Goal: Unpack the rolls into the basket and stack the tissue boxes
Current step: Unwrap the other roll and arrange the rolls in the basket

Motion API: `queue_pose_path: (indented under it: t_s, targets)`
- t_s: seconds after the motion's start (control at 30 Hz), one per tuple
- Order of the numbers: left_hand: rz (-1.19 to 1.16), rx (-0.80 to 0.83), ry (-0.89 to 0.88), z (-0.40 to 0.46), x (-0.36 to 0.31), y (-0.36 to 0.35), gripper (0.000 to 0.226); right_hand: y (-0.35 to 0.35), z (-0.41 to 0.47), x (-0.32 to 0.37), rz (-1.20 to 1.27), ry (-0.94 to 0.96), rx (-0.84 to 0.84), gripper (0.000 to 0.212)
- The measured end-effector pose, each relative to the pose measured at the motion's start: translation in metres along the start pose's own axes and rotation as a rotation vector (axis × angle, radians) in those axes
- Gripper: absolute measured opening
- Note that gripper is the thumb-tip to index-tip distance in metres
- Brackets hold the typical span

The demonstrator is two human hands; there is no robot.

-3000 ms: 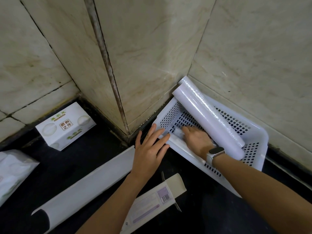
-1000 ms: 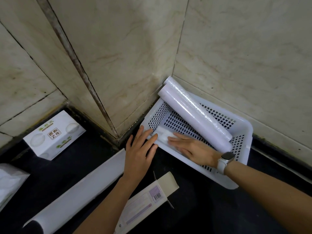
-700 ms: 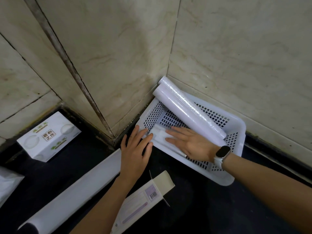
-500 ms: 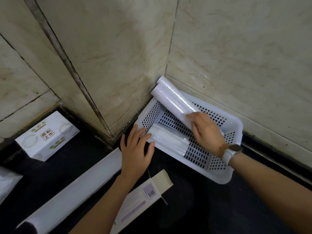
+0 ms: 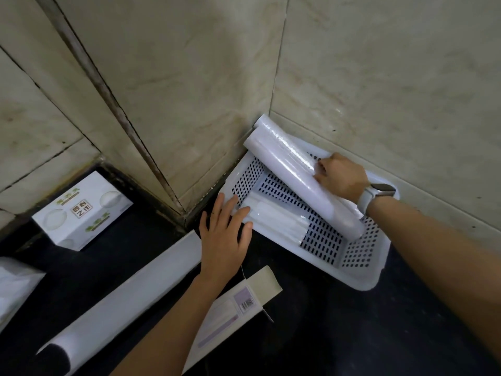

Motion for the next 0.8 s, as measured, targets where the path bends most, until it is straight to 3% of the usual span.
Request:
queue_pose_path:
  t_s: [0.2,0.4,0.5,0.63,0.73,0.8]
  targets:
    - [0.034,0.040,-0.017,0.000,0.000,0.000,0.043,-0.002,-0.004,0.002,0.105,-0.026,-0.004,0.020]
    - [0.009,0.035,-0.024,0.000,-0.001,0.000,0.044,0.052,-0.050,0.005,0.405,0.026,-0.398,0.034]
    - [0.011,0.037,-0.022,-0.001,0.000,-0.001,0.048,0.042,-0.081,0.037,0.571,0.169,-0.280,0.041]
    - [0.016,0.057,0.008,0.000,0.002,-0.001,0.056,-0.003,-0.098,0.071,0.382,0.277,-0.009,0.039]
    - [0.015,0.063,0.011,0.000,0.004,-0.001,0.058,-0.002,-0.096,0.066,0.130,0.278,-0.111,0.039]
    - [0.018,0.062,0.009,0.000,0.004,-0.001,0.058,0.010,-0.090,0.049,0.110,0.196,-0.217,0.039]
Point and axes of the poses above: each hand's wrist, its own z-axis towards the middle knuckle, its own y-axis out of the back of the hand, x = y × z, the point moved 10 cm from there along z, towards the middle knuckle, and after that the axes turned 4 degrees about x, right-handed, at the moved point
